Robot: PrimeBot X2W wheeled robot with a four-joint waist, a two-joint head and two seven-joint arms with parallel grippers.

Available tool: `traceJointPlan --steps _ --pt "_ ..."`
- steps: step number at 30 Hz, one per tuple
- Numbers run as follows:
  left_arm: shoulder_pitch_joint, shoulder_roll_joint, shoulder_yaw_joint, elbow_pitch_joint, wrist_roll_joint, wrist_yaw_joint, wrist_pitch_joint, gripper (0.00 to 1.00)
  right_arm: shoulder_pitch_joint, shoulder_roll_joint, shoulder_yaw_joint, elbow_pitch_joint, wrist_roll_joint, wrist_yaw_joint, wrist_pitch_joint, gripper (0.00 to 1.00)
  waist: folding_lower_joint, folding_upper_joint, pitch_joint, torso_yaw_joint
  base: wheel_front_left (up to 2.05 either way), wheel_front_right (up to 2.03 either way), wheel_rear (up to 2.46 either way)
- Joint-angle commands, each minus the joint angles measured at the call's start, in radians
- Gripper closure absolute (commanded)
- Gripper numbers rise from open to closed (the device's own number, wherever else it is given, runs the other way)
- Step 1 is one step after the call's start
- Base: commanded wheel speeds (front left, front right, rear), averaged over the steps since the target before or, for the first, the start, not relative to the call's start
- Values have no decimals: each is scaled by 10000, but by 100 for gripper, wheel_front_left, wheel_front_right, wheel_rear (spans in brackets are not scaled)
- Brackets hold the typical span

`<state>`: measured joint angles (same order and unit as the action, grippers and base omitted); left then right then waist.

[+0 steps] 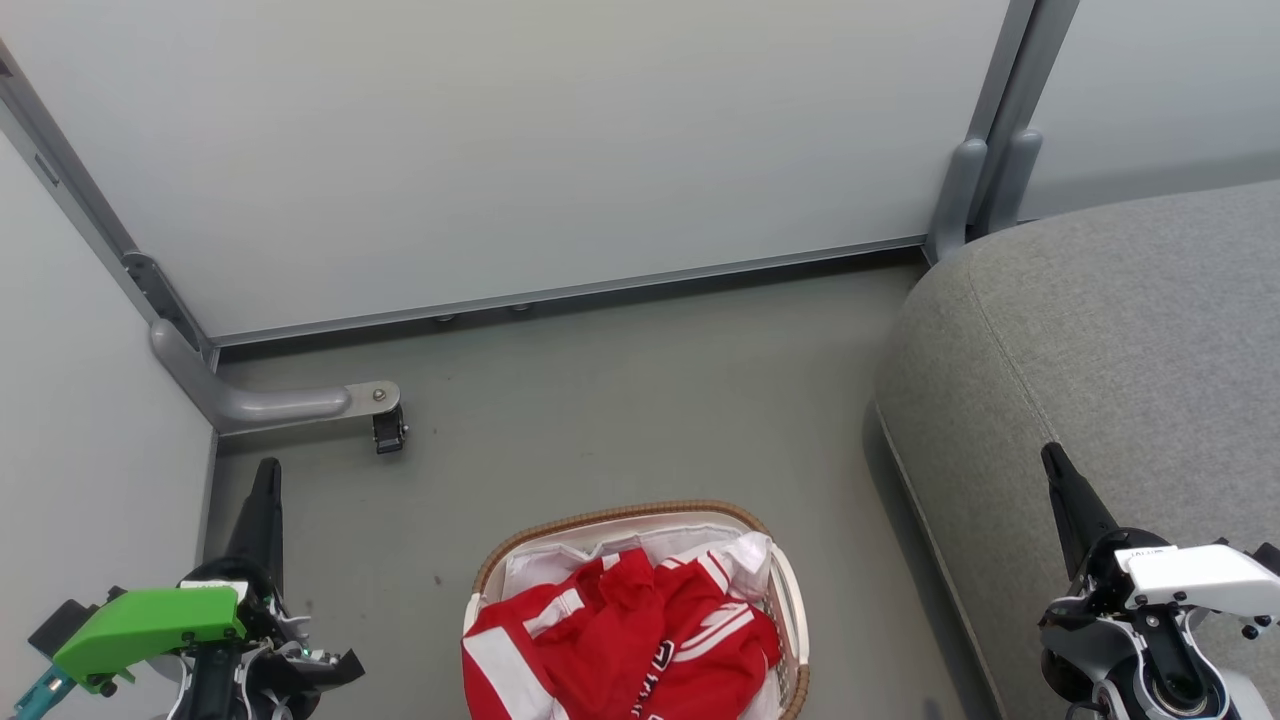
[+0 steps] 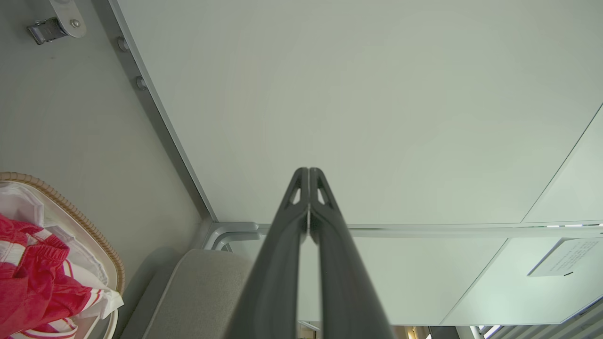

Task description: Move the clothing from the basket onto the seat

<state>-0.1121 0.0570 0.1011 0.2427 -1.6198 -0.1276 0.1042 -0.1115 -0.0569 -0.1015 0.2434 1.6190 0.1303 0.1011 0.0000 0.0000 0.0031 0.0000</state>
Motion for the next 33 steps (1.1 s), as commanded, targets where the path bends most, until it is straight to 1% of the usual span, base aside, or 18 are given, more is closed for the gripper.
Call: traceJointPlan --steps 1,33 --pt "111 16 49 2 35 -57 17 100 123 -16 -35 -7 -36 8 40 100 0 0 0 0 0 0 0" --pt "104 -20 92 7 81 -58 67 100 115 14 -78 -4 -79 8 71 100 0 0 0 0 0 0 0"
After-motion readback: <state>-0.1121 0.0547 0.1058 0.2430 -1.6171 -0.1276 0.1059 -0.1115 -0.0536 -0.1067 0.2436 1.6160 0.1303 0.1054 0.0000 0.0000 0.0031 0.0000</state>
